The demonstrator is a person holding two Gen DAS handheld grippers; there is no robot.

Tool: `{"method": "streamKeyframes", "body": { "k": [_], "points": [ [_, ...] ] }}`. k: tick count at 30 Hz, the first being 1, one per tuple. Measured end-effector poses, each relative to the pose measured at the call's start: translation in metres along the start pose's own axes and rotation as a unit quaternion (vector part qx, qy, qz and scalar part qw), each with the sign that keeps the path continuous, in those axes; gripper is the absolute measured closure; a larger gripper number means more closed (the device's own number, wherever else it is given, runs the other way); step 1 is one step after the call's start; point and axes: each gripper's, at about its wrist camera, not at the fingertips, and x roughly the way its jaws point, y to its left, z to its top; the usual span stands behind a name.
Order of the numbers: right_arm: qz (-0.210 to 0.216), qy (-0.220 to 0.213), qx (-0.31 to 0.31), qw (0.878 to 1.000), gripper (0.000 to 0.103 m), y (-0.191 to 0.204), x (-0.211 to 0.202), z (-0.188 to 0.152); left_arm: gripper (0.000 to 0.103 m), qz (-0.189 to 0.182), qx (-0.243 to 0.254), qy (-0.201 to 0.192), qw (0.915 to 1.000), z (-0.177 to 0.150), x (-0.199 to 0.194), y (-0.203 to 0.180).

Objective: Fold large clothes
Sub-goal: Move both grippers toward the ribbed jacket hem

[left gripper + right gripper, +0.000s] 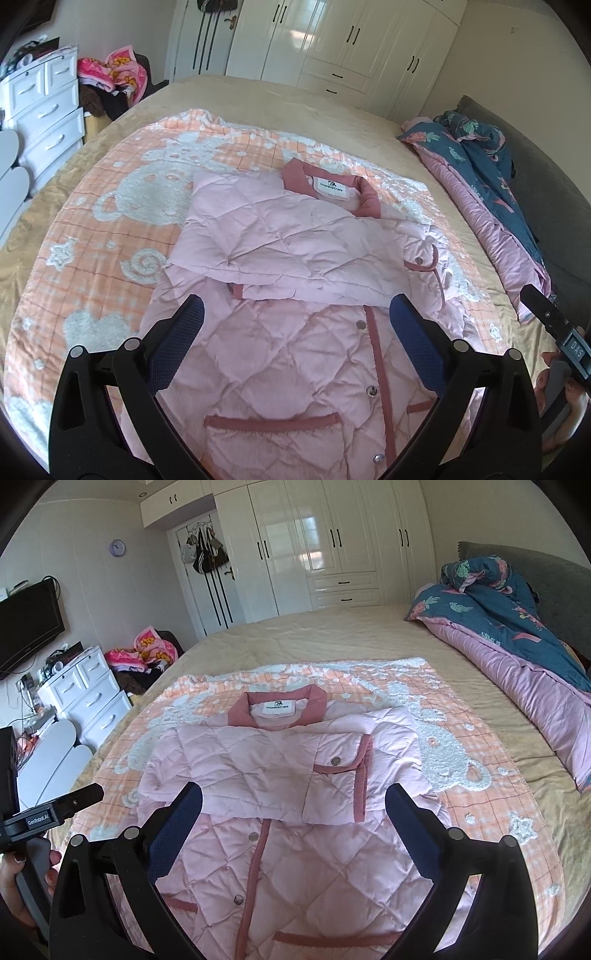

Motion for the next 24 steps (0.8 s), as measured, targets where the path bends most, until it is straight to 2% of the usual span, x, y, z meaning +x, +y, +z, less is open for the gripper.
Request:
{"method": "streamKeyframes", "body": {
  "k": [13,24],
  "points": [
    [0.007,-0.014,-0.002,1.000,0.004,-0.002,-0.029,-0.014,0.009,0.002,0.009,-0.011,0.9999,-0.021,-0.023,-0.003],
    [0.000,-0.009,-0.002,1.000,0.004,-0.014,-0.037,-0.031,0.009,0.005,0.025,-0.014,0.9996,-0.038,-0.029,-0.009]
  ]
}}
